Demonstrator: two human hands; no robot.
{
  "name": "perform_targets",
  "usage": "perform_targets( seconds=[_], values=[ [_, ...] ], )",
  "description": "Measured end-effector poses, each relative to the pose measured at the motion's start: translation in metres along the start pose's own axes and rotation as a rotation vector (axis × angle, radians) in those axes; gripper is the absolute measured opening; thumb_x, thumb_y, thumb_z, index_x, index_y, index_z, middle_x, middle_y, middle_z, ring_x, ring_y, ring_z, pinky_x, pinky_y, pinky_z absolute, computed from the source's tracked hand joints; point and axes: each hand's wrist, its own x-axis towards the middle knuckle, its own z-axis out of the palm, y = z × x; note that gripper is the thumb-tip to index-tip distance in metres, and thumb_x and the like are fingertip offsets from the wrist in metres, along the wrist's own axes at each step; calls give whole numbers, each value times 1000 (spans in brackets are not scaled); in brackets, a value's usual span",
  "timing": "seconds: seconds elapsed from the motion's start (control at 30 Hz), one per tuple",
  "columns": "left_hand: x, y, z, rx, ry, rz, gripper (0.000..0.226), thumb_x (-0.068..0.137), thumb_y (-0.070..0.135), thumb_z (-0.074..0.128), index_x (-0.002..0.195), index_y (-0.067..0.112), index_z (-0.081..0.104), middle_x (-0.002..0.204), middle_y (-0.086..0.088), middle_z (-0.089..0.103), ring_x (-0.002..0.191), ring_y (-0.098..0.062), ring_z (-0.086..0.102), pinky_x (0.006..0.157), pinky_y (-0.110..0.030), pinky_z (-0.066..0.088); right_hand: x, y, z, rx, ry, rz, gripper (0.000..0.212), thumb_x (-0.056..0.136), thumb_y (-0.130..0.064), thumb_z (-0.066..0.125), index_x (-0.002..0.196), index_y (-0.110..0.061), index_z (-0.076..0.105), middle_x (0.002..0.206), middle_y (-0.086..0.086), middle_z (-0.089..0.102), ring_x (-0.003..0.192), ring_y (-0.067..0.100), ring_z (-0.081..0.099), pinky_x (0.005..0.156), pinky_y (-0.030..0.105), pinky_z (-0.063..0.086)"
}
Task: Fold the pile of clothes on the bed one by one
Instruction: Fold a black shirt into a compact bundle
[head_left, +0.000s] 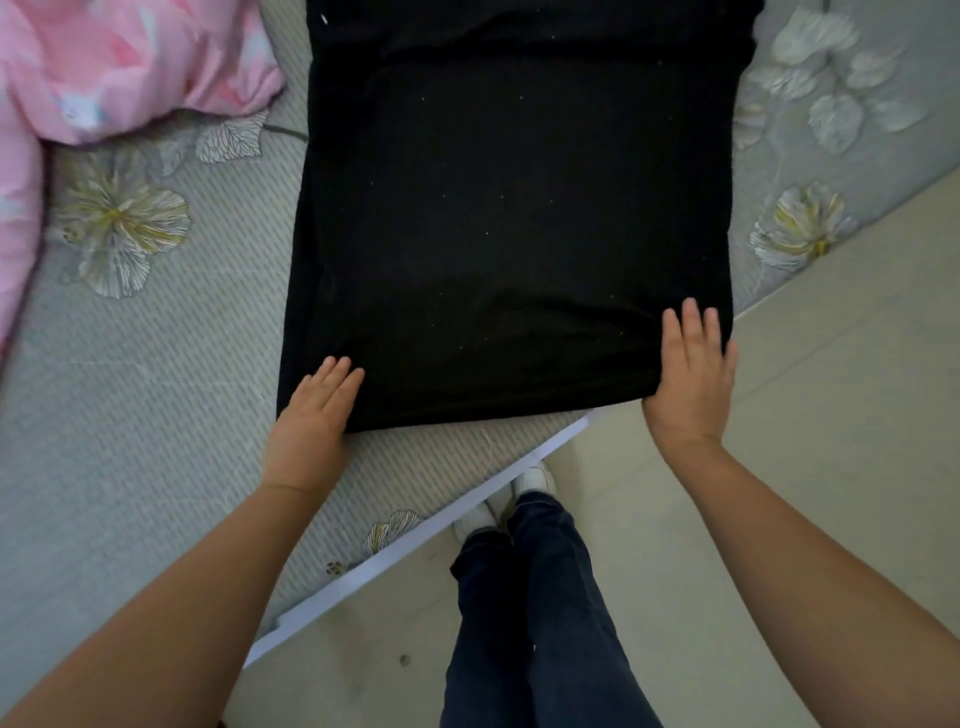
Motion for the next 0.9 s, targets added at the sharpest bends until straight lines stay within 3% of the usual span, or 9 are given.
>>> perform_targets(
  seconds=[0.1, 0.23, 0.33, 0.43, 0.63, 0.8, 0.9],
  values=[
    [-5, -2, -3, 5, -7, 12, 59, 67, -33, 47, 124, -15, 43, 133, -33, 41, 128, -48, 33, 106, -44, 17, 2, 9, -9, 24, -1, -29, 62, 76, 14, 55, 135, 3, 38, 145, 23, 30, 136, 41, 22, 110, 51, 15],
    [-16, -6, -8, 62, -54, 28, 64, 76, -27, 42, 135, -8, 29, 145, -25, 26, 138, -38, 18, 112, -36, 4, -25, 13, -14, -84, -43, -288, 68, 60, 28, 56, 125, 11, 47, 134, 31, 43, 124, 52, 36, 103, 58, 23],
    [-36, -2, -11, 141, -152, 2, 68, 85, -14, 37, 144, 5, 7, 154, -12, 4, 142, -24, -1, 109, -26, -13, -57, 18, -21, -155, -170, -362, 68, 74, 23, 46, 137, 4, 32, 146, 23, 27, 136, 41, 21, 110, 41, 5],
    [-71, 6, -9, 215, -225, -53, 69, 89, -9, 35, 145, 10, -2, 155, -7, -4, 142, -21, -7, 109, -26, -15, -90, 26, -26, -154, -262, -349, 68, 84, 15, 37, 144, -4, 11, 154, 14, 6, 142, 30, 1, 109, 31, -12],
    [-121, 21, -24, 305, -435, -57, 67, 91, -4, 31, 145, 13, -6, 155, -4, -7, 142, -18, -8, 112, -27, -10, -132, 43, -55, -326, -456, -371, 70, 88, 6, 31, 146, -11, -3, 155, 6, -7, 143, 21, -8, 111, 30, -12],
    [-55, 38, -60, 281, -266, -30, 69, 89, -5, 37, 146, 13, 3, 155, -4, 4, 143, -17, 1, 113, -27, -1, -72, 36, -89, -411, -429, -349, 67, 93, -12, 39, 146, -12, -1, 155, 6, -6, 143, 22, -5, 115, 36, -2],
    [8, 55, -89, 302, -138, -23, 68, 90, -2, 42, 146, 12, 8, 155, -6, 9, 142, -19, 5, 114, -29, 3, -9, 24, -113, -457, -313, -312, 62, 93, -6, 33, 147, -13, 3, 155, 6, -5, 143, 23, -5, 114, 41, -1]
  ],
)
